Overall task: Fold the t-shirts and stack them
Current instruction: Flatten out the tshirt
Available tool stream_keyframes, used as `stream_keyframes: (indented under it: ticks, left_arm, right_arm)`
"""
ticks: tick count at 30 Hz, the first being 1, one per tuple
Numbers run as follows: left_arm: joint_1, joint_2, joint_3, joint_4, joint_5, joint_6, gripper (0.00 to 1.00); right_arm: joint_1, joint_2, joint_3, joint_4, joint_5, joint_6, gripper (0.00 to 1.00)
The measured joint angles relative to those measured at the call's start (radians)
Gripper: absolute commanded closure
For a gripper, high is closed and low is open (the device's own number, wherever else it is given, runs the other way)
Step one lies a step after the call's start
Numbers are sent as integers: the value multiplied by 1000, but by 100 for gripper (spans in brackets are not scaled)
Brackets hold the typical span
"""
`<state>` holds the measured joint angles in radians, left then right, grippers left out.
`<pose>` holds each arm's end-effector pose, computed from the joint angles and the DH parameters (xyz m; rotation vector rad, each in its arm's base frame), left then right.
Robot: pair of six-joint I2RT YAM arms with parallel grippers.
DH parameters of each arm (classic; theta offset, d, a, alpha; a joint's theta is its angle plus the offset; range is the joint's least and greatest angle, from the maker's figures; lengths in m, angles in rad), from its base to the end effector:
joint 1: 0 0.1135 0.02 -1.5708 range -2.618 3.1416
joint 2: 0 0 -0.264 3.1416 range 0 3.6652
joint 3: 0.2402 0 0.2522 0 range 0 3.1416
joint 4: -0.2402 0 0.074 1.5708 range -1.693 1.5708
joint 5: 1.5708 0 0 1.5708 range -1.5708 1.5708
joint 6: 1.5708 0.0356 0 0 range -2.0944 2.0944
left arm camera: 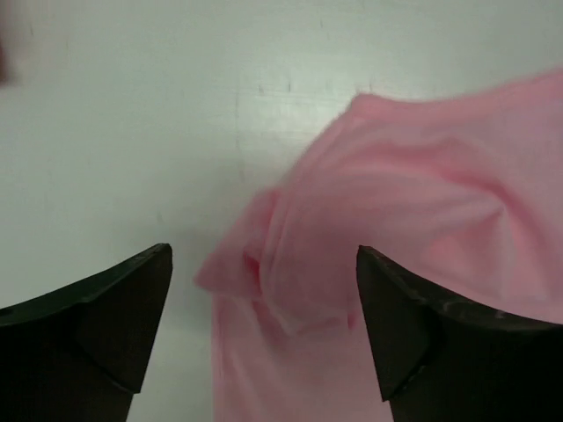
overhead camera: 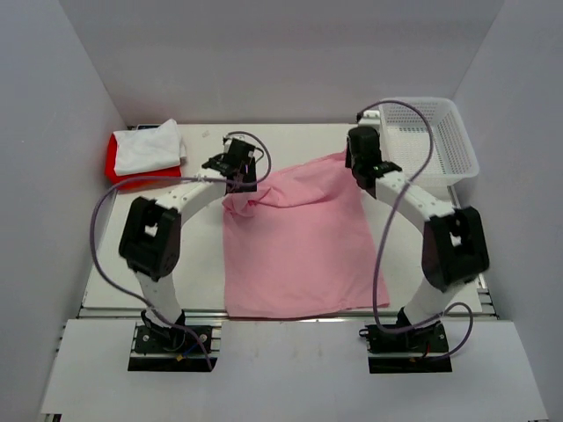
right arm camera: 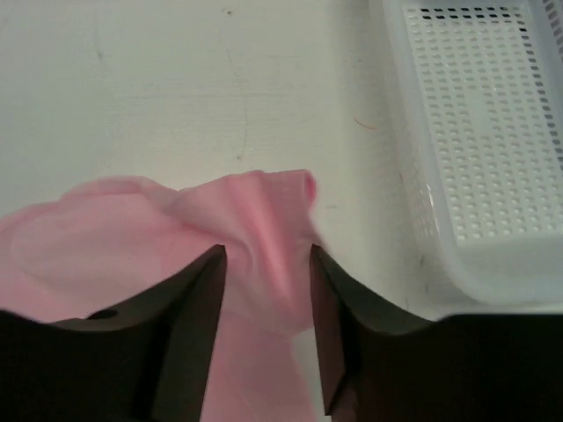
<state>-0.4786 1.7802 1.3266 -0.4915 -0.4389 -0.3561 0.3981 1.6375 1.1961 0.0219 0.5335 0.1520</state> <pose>0.3474 -0.1632 0.2322 -0.0259 2.4017 0.1743 0.3576 0.1307 0.2839 0.1014 1.9300 -0.1651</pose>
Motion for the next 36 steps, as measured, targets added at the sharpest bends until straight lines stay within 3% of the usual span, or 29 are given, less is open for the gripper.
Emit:
stream_keyframes:
  ticks: [2,4,9,14,23,30,36]
  left_arm:
    - [42,105,105,-25,15,-11,0]
    - [73,178,219,-58,27,-10,0]
    - [97,179,330,-78,60,-6,0]
    - [90,33,187,-38,157,5,0]
    - [21,-63,-22,51,409,28,0]
    - [-92,-25,-28,67,478,55,0]
    - [-132,60,-28,85,502,79,0]
  right_arm:
    - [-7,105,113,-40,-1,1,21]
    - [-14,193,237,-95,-5,-6,10]
    - [-16,226,332,-169,-24,-2,10]
    - [-16,153,295,-235,-89,5,10]
    - [-14,-234,-96,-268,-259,111,10]
    - [-3,-450,-407,-321,-427,222,10]
    - [26,-570,-541,-373,-521,278,10]
